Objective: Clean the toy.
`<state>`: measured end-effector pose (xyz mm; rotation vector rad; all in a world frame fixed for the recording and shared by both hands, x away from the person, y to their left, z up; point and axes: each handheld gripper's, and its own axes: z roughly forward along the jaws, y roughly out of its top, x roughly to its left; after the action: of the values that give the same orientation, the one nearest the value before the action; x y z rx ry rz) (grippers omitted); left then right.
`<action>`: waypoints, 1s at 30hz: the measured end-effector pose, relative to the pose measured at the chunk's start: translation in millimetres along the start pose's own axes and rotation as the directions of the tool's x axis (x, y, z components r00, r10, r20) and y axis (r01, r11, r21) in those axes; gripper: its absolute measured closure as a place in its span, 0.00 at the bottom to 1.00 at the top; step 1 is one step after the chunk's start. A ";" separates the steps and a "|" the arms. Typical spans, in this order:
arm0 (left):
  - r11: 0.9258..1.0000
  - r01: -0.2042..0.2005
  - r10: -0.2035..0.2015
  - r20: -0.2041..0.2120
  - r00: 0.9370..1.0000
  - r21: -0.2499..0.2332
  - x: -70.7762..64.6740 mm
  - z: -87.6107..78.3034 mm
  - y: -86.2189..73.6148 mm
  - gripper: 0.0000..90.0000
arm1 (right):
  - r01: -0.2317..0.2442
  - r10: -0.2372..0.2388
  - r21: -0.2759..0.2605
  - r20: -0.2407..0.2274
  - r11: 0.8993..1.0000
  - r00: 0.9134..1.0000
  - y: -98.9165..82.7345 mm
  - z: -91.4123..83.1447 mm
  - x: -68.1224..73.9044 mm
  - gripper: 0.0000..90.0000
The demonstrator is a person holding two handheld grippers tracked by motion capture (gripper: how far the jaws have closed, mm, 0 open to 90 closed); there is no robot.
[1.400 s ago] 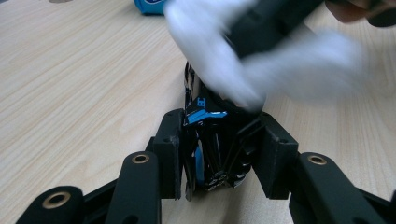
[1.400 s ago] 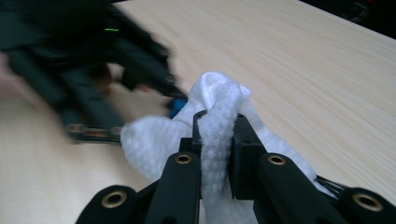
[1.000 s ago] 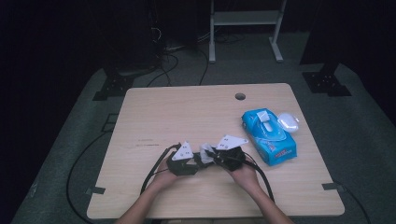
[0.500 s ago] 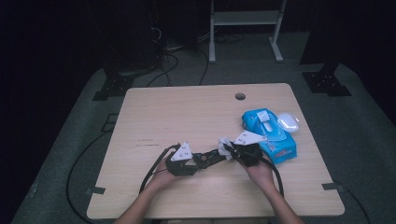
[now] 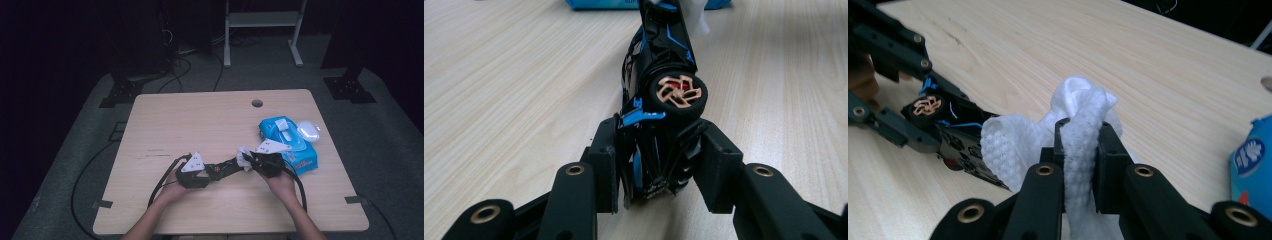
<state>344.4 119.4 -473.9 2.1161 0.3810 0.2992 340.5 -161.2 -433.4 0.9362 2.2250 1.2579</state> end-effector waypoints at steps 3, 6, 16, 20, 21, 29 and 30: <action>1.000 -0.004 0.004 -0.001 1.000 0.009 0.2 0.2 -0.9 0.65 | 0.017 -0.017 0.005 0.013 1.000 1.000 1.2 0.5 4.5 0.91; 1.000 -0.003 0.003 -0.002 1.000 0.012 1.3 -0.5 -1.2 0.65 | 0.048 -0.048 0.002 -0.002 0.999 0.999 1.1 1.9 7.6 0.91; 1.000 -0.001 0.001 -0.003 1.000 0.007 1.3 -0.3 -1.5 0.65 | -0.042 0.042 -0.017 0.033 0.999 0.999 -2.1 -9.0 -11.4 0.91; 1.000 -0.004 0.004 -0.004 1.000 0.012 1.2 -0.6 -1.2 0.65 | 0.006 -0.006 -0.008 0.000 1.000 1.000 -0.7 -1.5 -1.0 0.91; 1.000 -0.004 0.005 -0.004 1.000 0.012 1.2 -0.6 -1.2 0.65 | 0.000 0.000 -0.004 0.004 1.000 1.000 -0.8 -1.7 -1.6 0.91; 1.000 -0.003 0.003 -0.003 1.000 0.009 1.5 -0.4 -1.4 0.65 | -0.065 0.065 -0.018 0.019 0.998 0.998 -7.0 -10.1 -18.0 0.91; 1.000 -0.004 0.004 -0.003 1.000 0.009 1.6 -0.4 -1.3 0.65 | -0.059 0.059 -0.021 0.008 0.998 0.998 -5.0 -9.6 -14.7 0.91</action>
<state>345.5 121.0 -474.7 2.1260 0.3811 0.3039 342.8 -179.3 -432.4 1.0039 2.1880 1.2979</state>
